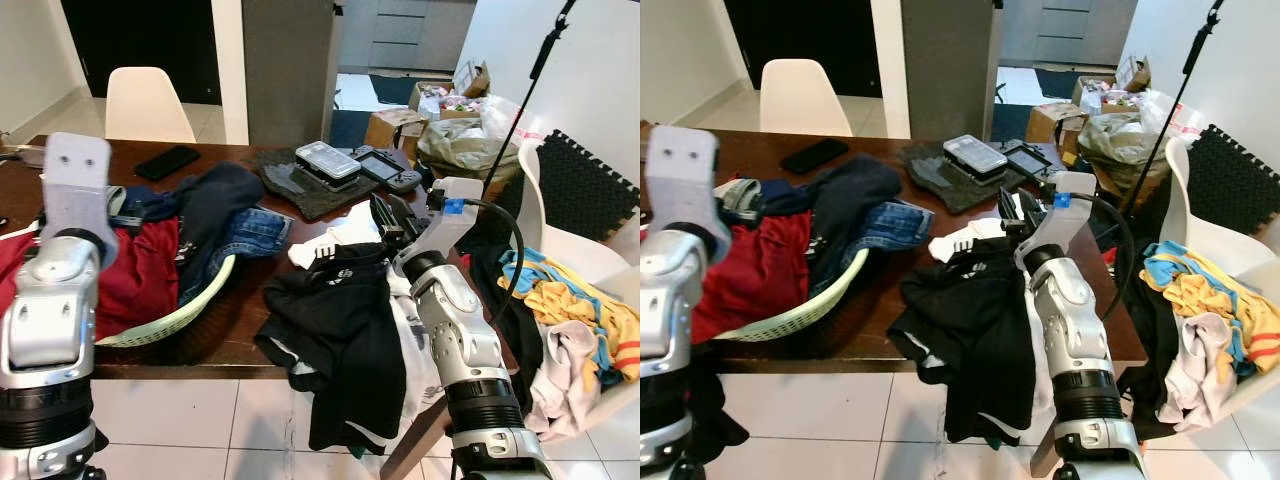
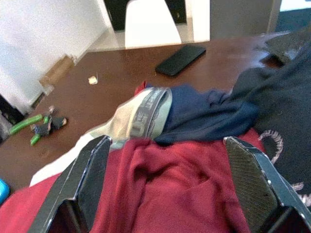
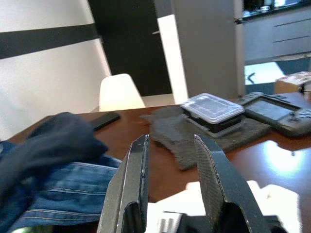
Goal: Hang hanger
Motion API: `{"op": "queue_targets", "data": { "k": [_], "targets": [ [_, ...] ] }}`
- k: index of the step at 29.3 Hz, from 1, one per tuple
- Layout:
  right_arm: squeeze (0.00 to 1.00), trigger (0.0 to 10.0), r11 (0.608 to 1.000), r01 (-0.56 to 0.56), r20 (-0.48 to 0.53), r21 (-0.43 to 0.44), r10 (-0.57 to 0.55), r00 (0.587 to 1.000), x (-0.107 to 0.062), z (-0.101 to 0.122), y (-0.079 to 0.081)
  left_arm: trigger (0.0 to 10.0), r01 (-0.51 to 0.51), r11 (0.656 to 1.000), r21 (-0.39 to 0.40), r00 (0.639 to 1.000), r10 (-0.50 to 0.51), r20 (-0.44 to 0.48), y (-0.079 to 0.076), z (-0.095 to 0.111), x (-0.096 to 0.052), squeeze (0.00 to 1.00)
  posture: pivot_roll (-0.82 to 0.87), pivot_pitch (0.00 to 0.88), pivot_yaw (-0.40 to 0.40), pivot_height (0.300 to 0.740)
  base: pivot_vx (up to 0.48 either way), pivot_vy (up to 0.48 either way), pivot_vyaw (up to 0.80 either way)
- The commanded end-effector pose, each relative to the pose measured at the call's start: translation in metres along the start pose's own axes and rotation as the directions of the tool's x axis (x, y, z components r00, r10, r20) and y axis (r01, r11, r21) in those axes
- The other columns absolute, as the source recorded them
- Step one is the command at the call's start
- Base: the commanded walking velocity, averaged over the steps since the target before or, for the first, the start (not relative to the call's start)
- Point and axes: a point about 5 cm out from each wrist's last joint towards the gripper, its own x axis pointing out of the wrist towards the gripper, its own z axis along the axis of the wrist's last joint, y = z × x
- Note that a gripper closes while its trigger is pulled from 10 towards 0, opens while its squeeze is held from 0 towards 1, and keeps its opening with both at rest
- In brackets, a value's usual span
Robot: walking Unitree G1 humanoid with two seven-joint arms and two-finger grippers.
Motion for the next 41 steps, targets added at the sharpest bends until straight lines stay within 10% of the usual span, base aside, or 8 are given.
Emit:
{"op": "queue_targets", "data": {
  "k": [1,19,20,41],
  "targets": [
    [0.00,10.0,1.000,0.001,-0.018,0.028,0.000,1.000,-0.001,-0.004,0.001,10.0,0.016,0.999,-0.030,0.998,-0.018,-0.053,0.008,-0.008,-0.002,1.00,0.07,0.000,-0.066,0.740,0.000,0.000,0.00],
    [0.00,10.0,0.998,-0.017,-0.114,0.060,0.024,0.993,-0.002,-0.019,0.006,10.0,0.174,0.975,-0.135,0.974,-0.191,-0.125,0.014,-0.008,0.012,1.00,0.08,0.000,-0.062,0.740,0.000,0.000,0.00],
    [0.00,10.0,0.998,-0.015,-0.121,0.061,0.023,0.992,-0.003,-0.021,0.005,10.0,0.256,0.956,-0.143,0.953,-0.274,-0.126,0.007,-0.007,0.011,0.00,0.07,0.000,-0.053,0.740,0.000,0.000,0.00],
    [0.00,10.0,0.994,-0.013,-0.145,0.108,0.029,0.989,-0.003,-0.027,0.008,10.0,0.313,0.938,-0.150,0.876,-0.346,-0.337,0.010,-0.038,0.003,0.00,0.09,0.000,-0.037,0.740,0.000,0.000,0.00]
  ]
}}
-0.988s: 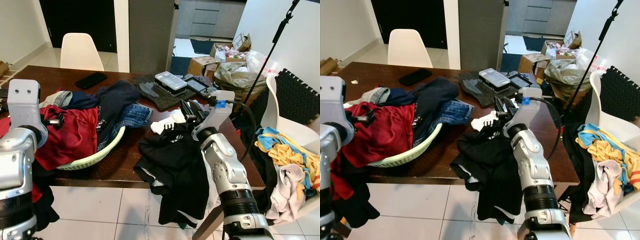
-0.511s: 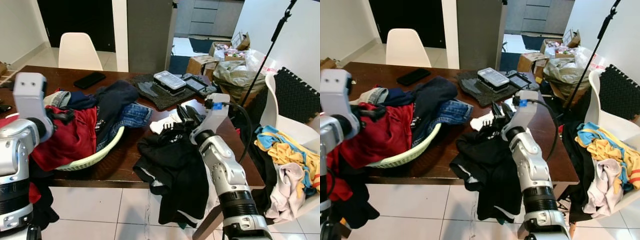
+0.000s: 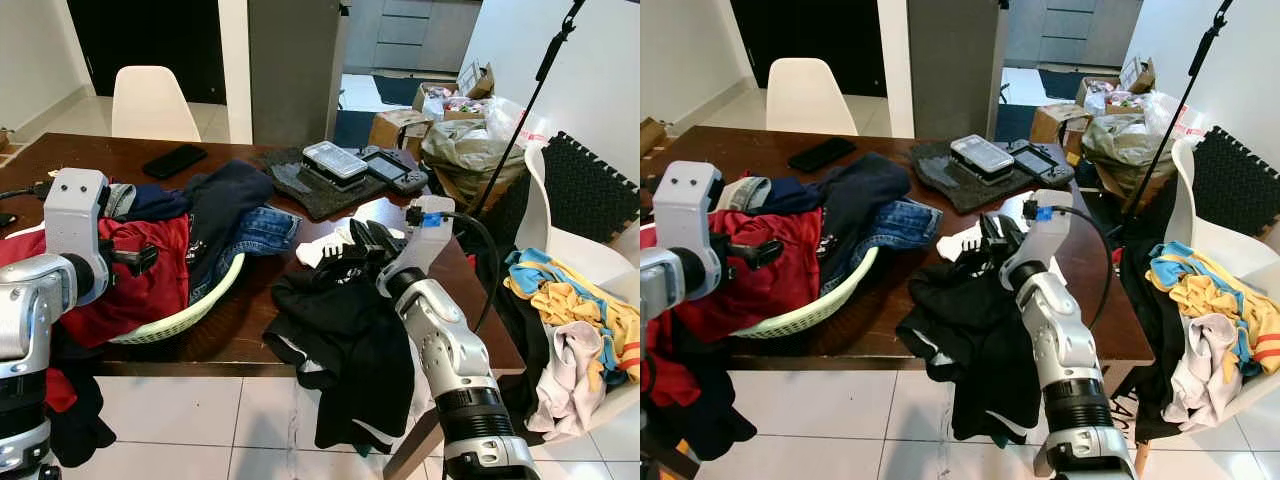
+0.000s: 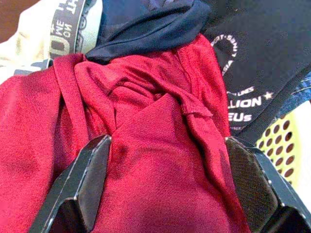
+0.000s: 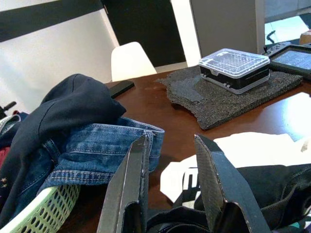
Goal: Hang hanger
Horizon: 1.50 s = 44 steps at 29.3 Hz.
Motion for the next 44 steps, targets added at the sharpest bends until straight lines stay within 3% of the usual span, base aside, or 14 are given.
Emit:
{"op": "queue_targets", "data": {
  "k": [1,3,21,22,24,25,26,28,29,32,33,34,35,44],
  "targets": [
    [0.00,10.0,1.000,-0.005,-0.003,0.012,0.005,1.000,0.003,-0.001,0.002,0.8,-0.003,1.000,-0.011,0.998,0.003,-0.062,0.007,-0.010,0.002,0.00,0.08,0.000,-0.032,0.740,0.000,0.000,0.00],
    [0.00,10.0,1.000,0.000,0.003,0.015,0.000,1.000,0.004,0.001,0.002,0.0,0.011,1.000,-0.020,0.998,-0.012,-0.066,0.003,-0.011,0.003,0.00,0.08,0.000,-0.035,0.740,0.000,0.000,0.00],
    [0.00,10.0,0.999,0.017,-0.006,0.027,-0.017,1.000,0.002,-0.001,0.000,0.0,-0.055,0.998,-0.025,0.998,0.054,-0.027,0.002,-0.008,0.000,0.00,0.09,0.000,-0.054,0.740,0.000,0.000,0.00],
    [0.00,10.0,0.999,0.015,-0.007,0.029,-0.015,1.000,0.003,-0.002,0.001,0.0,-0.194,0.978,0.081,0.964,0.175,0.203,0.005,0.024,-0.007,0.00,0.10,0.000,-0.056,0.740,0.000,0.000,0.00],
    [0.00,10.0,0.999,0.014,-0.008,0.030,-0.014,1.000,0.004,-0.002,0.002,0.0,-0.298,0.946,0.130,0.897,0.231,0.377,0.004,0.047,-0.016,0.00,0.10,0.000,-0.056,0.740,0.000,0.000,0.00],
    [0.00,10.0,0.999,0.014,-0.008,0.030,-0.014,1.000,0.004,-0.002,0.002,0.0,-0.298,0.946,0.130,0.897,0.231,0.377,0.004,0.047,-0.016,0.00,0.10,0.000,-0.056,0.740,0.000,0.000,0.00],
    [0.00,10.0,0.999,0.014,-0.007,0.032,-0.014,1.000,0.005,-0.002,0.003,0.0,-0.364,0.912,0.187,0.806,0.208,0.554,-0.007,0.070,-0.028,0.00,0.10,0.000,-0.052,0.740,0.000,0.000,0.00],
    [0.00,10.0,0.999,0.014,-0.007,0.032,-0.014,1.000,0.005,-0.002,0.003,0.0,-0.364,0.912,0.187,0.806,0.208,0.554,-0.007,0.070,-0.028,0.00,0.10,0.000,-0.052,0.740,0.000,0.000,0.00],
    [0.00,10.0,0.999,0.014,-0.006,0.034,-0.014,1.000,0.006,-0.002,0.004,0.0,-0.398,0.891,0.219,0.756,0.183,0.628,-0.016,0.081,-0.034,0.00,0.10,0.000,-0.051,0.740,0.000,0.000,0.00],
    [0.00,10.0,0.999,0.014,-0.006,0.034,-0.014,1.000,0.006,-0.002,0.004,0.0,-0.398,0.891,0.219,0.756,0.183,0.628,-0.016,0.081,-0.034,0.00,0.10,0.000,-0.051,0.740,0.000,0.000,0.00],
    [0.00,10.0,0.999,0.015,-0.005,0.034,-0.015,1.000,0.006,-0.002,0.005,2.2,-0.380,0.904,0.197,0.797,0.211,0.566,-0.017,0.075,-0.028,0.00,0.09,0.000,-0.047,0.740,0.000,0.000,0.00],
    [0.00,10.0,0.999,0.018,-0.008,0.032,-0.018,1.000,0.006,-0.003,0.004,10.0,-0.364,0.923,0.127,0.838,0.265,0.477,-0.011,0.066,-0.021,0.00,0.09,0.000,-0.046,0.740,0.000,0.000,0.00],
    [0.00,10.0,0.999,0.021,-0.012,0.031,-0.021,1.000,0.005,-0.004,0.003,10.0,-0.360,0.931,0.066,0.871,0.310,0.380,-0.003,0.054,-0.016,1.00,0.09,0.000,-0.045,0.740,0.000,0.000,0.00],
    [0.00,10.0,1.000,0.014,-0.033,0.016,-0.013,0.999,0.002,-0.008,0.002,10.0,-0.316,0.942,-0.116,0.944,0.324,0.061,0.012,0.006,-0.002,1.00,0.09,0.000,-0.041,0.740,0.000,0.000,0.00]
  ]
}}
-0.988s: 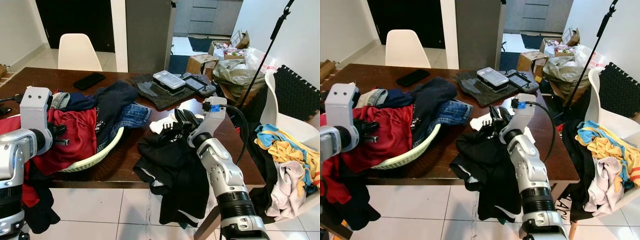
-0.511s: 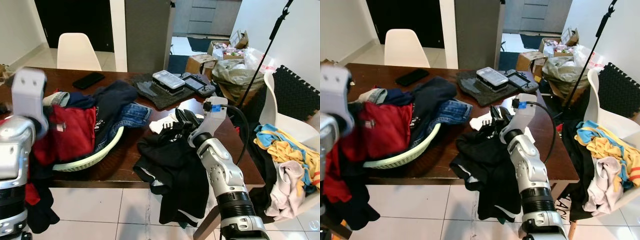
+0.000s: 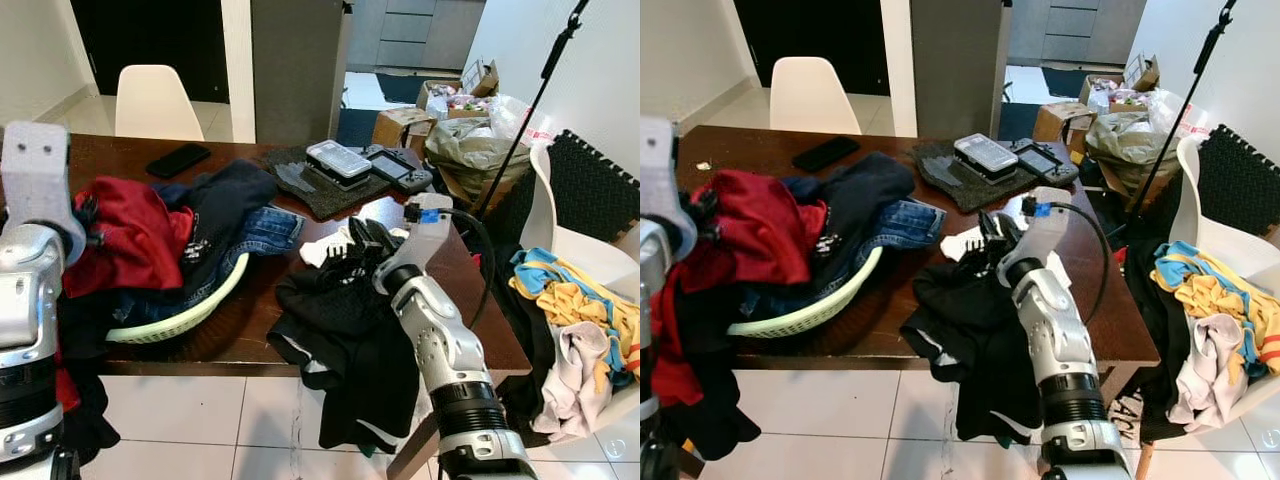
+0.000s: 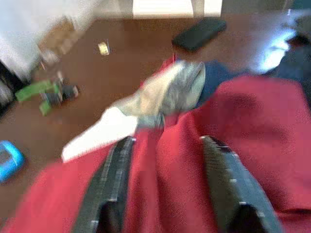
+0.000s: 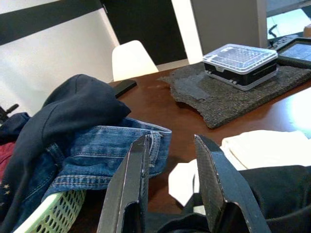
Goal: Hang hanger
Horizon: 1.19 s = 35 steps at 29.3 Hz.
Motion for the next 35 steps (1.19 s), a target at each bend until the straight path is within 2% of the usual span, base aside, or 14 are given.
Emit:
{"op": "queue_targets", "data": {
  "k": [1,3,6,10,11,13,14,15,16,17,18,22,28,35],
  "targets": [
    [0.00,10.0,1.000,0.002,-0.027,-0.002,-0.002,1.000,-0.002,-0.007,-0.001,10.0,0.015,0.998,-0.055,0.996,-0.020,-0.083,-0.003,-0.017,0.002,1.00,0.09,0.000,-0.041,0.740,0.000,0.000,0.00],
    [0.00,10.0,1.000,-0.001,-0.028,-0.001,0.001,1.000,-0.002,-0.007,0.000,10.0,-0.025,0.993,-0.112,0.997,0.016,-0.075,0.002,-0.018,0.004,1.00,0.08,0.000,-0.041,0.740,0.000,0.000,0.00],
    [0.00,10.0,1.000,-0.002,-0.028,0.000,0.002,1.000,-0.001,-0.006,0.000,10.0,-0.011,0.987,-0.158,0.993,-0.008,-0.119,0.002,-0.021,0.006,1.00,0.09,0.000,-0.037,0.740,0.000,0.000,0.00],
    [0.00,10.0,1.000,-0.002,-0.029,0.001,0.002,1.000,-0.002,-0.007,-0.001,10.0,0.023,0.987,-0.162,0.986,-0.049,-0.158,-0.001,-0.028,0.008,1.00,0.09,0.000,-0.036,0.740,0.000,0.000,0.00],
    [0.00,10.0,1.000,-0.001,-0.030,0.000,0.001,1.000,-0.002,-0.007,-0.002,10.0,0.049,0.983,-0.177,0.978,-0.083,-0.189,-0.003,-0.034,0.008,0.81,0.08,0.000,-0.033,0.740,0.000,0.000,0.00],
    [0.00,10.0,1.000,-0.001,-0.030,0.000,0.001,1.000,-0.002,-0.007,-0.002,10.0,0.049,0.983,-0.177,0.978,-0.083,-0.189,-0.003,-0.034,0.008,0.81,0.08,0.000,-0.033,0.740,0.000,0.000,0.00],
    [0.00,10.0,1.000,0.001,-0.030,0.001,-0.001,1.000,-0.003,-0.007,-0.002,10.0,0.061,0.982,-0.178,0.975,-0.097,-0.200,-0.005,-0.037,0.008,0.00,0.08,0.000,-0.031,0.740,0.000,0.000,0.00],
    [0.00,10.0,1.000,0.001,-0.030,0.001,-0.001,1.000,-0.003,-0.007,-0.002,10.0,0.061,0.982,-0.178,0.975,-0.097,-0.200,-0.005,-0.037,0.008,0.00,0.08,0.000,-0.031,0.740,0.000,0.000,0.00],
    [0.00,10.0,1.000,0.012,-0.027,0.002,-0.012,1.000,-0.005,-0.007,-0.004,0.7,0.059,0.984,-0.168,0.979,-0.091,-0.184,-0.005,-0.035,0.007,0.00,0.08,0.000,-0.029,0.740,0.000,0.000,0.00],
    [0.00,10.0,1.000,0.014,-0.027,0.002,-0.014,1.000,-0.005,-0.007,-0.004,0.7,0.056,0.985,-0.164,0.981,-0.085,-0.175,-0.005,-0.034,0.007,0.00,0.08,0.000,-0.029,0.740,0.000,0.000,0.00],
    [0.00,10.0,1.000,0.016,-0.027,0.001,-0.015,1.000,-0.005,-0.007,-0.004,0.0,0.048,0.985,-0.166,0.985,-0.074,-0.158,-0.004,-0.031,0.008,0.00,0.09,0.000,-0.029,0.740,0.000,0.000,0.00],
    [0.00,10.0,1.000,0.017,-0.025,0.001,-0.016,1.000,-0.004,-0.007,-0.004,0.0,0.028,0.987,-0.161,0.990,-0.049,-0.130,-0.001,-0.026,0.008,0.00,0.09,0.000,-0.029,0.740,0.000,0.000,0.00],
    [0.00,10.0,1.000,0.018,-0.019,0.004,-0.018,1.000,-0.003,-0.006,-0.004,0.0,0.017,0.998,-0.053,0.995,-0.012,0.104,-0.002,0.006,0.003,0.00,0.09,0.000,-0.032,0.740,0.000,0.000,0.00],
    [0.00,10.0,1.000,0.015,-0.022,0.005,-0.015,1.000,-0.001,-0.006,-0.004,0.0,0.051,0.996,-0.068,0.991,-0.042,0.127,-0.014,0.011,0.002,0.00,0.08,0.000,-0.031,0.740,0.000,0.000,0.00]
  ]
}}
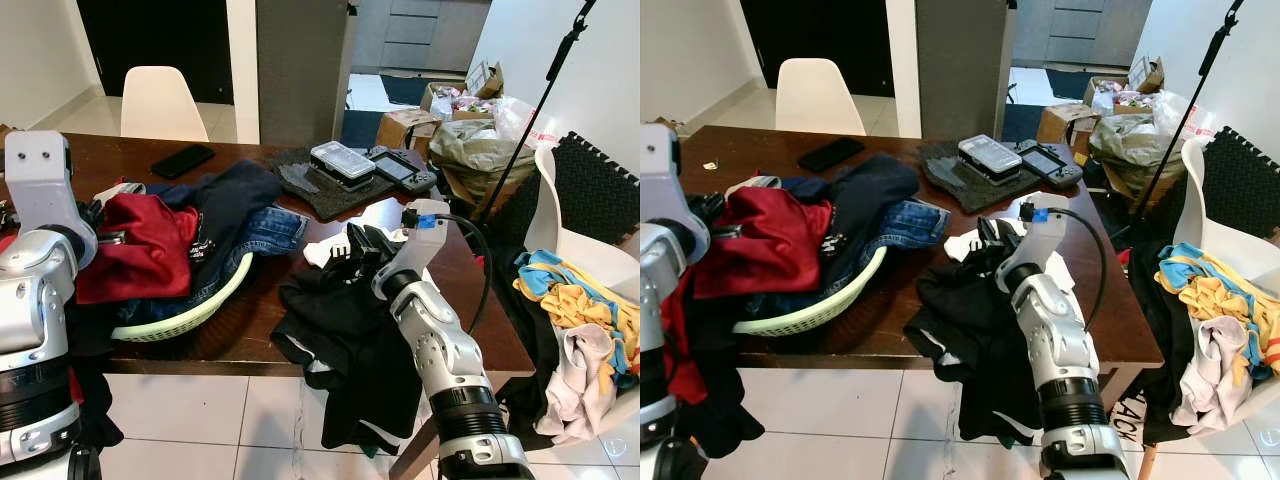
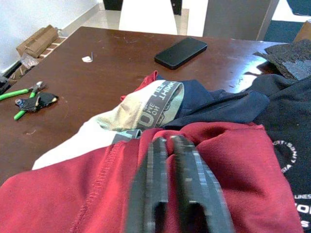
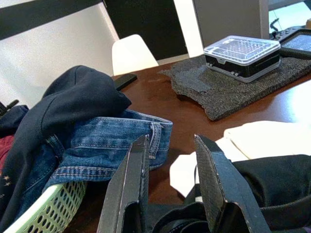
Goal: Hang hanger
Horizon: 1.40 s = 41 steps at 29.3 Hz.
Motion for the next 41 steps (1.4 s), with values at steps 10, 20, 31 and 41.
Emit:
{"op": "queue_targets", "data": {
  "k": [10,20,31,41],
  "targets": [
    [0.00,10.0,1.000,0.004,-0.006,-0.011,-0.004,1.000,0.002,0.002,-0.004,10.0,-0.025,0.999,-0.027,0.999,0.023,-0.047,-0.005,-0.011,0.000,1.00,0.08,0.000,-0.033,0.740,0.000,0.000,0.00],
    [0.00,10.0,1.000,0.006,-0.010,-0.007,-0.006,1.000,0.001,0.000,-0.002,10.0,0.025,0.999,-0.047,0.981,-0.034,-0.189,-0.006,-0.029,0.004,1.00,0.07,0.000,-0.032,0.740,0.000,0.000,0.00],
    [0.00,10.0,1.000,0.008,-0.007,-0.002,-0.008,1.000,-0.001,-0.001,-0.002,4.0,0.097,0.982,-0.161,0.942,-0.143,-0.303,-0.015,-0.055,0.003,0.00,0.07,0.000,-0.026,0.740,0.000,0.000,0.00],
    [0.00,10.0,1.000,0.009,-0.004,-0.002,-0.009,1.000,-0.001,0.000,-0.003,0.0,0.100,0.980,-0.170,0.944,-0.147,-0.294,-0.012,-0.052,0.003,0.00,0.08,0.000,-0.027,0.740,0.000,0.000,0.00]
  ]
}}
